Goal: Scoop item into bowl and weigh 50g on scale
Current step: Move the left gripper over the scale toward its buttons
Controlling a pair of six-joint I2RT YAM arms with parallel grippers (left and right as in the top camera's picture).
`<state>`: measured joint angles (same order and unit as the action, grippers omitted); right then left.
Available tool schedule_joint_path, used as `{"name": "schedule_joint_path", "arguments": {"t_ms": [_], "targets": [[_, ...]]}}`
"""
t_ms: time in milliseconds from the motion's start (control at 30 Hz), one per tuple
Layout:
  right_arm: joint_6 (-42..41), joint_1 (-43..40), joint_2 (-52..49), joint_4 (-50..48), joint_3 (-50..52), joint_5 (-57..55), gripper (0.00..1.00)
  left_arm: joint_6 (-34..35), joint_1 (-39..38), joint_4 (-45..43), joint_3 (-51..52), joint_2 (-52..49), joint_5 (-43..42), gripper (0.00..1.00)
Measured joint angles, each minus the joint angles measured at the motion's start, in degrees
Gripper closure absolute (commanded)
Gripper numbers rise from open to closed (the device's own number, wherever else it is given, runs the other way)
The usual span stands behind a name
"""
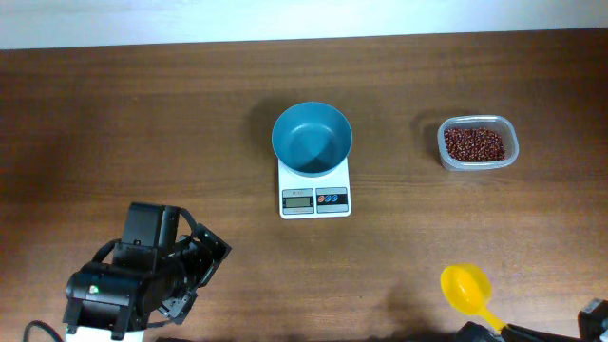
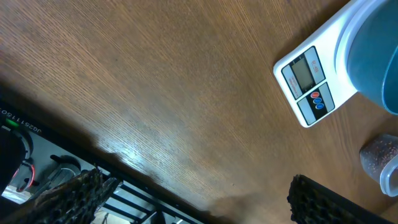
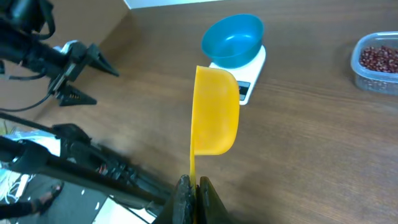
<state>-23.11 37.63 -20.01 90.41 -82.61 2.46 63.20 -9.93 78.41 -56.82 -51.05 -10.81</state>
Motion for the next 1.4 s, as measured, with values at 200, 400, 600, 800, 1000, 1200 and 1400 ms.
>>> {"name": "schedule_joint_path", "arguments": {"t_ms": [200, 400, 600, 800, 1000, 1200, 1400], "targets": [[-3.41, 0.0, -0.02, -0.39, 0.0, -9.75, 0.96, -2.6, 0.0, -2.51, 0.02, 0.02, 1.88, 0.03], [-10.03, 0.0, 0.0, -0.42, 1.11, -19.71, 0.96, -17.51, 0.0, -11.32, -0.09, -0.83, 2.49, 0.47], [-15.26, 0.0, -0.02, -0.39, 2.64, -23.34, 0.96, -27.28, 0.0, -15.17, -0.09, -4.44, 2.1, 0.73], [-17.44, 0.0, -0.04, -1.46, 4.39, -26.8, 0.96, -35.26, -3.39, -16.65, -0.09, -9.94, 0.7, 1.0], [-17.7, 0.0, -1.31, -1.62, 6.91, -27.98, 0.96, -36.89, -13.88, -20.04, -4.15, -16.15, 2.29, 1.0], [-17.88, 0.0, -5.66, -1.77, 7.63, -28.11, 0.96, -37.29, -22.8, -22.45, -9.53, -22.51, 7.98, 1.0], [-17.92, 0.0, -6.43, -1.75, 7.65, -28.11, 0.96, -37.44, -29.38, -27.39, -9.57, -30.14, 10.29, 1.0]]}}
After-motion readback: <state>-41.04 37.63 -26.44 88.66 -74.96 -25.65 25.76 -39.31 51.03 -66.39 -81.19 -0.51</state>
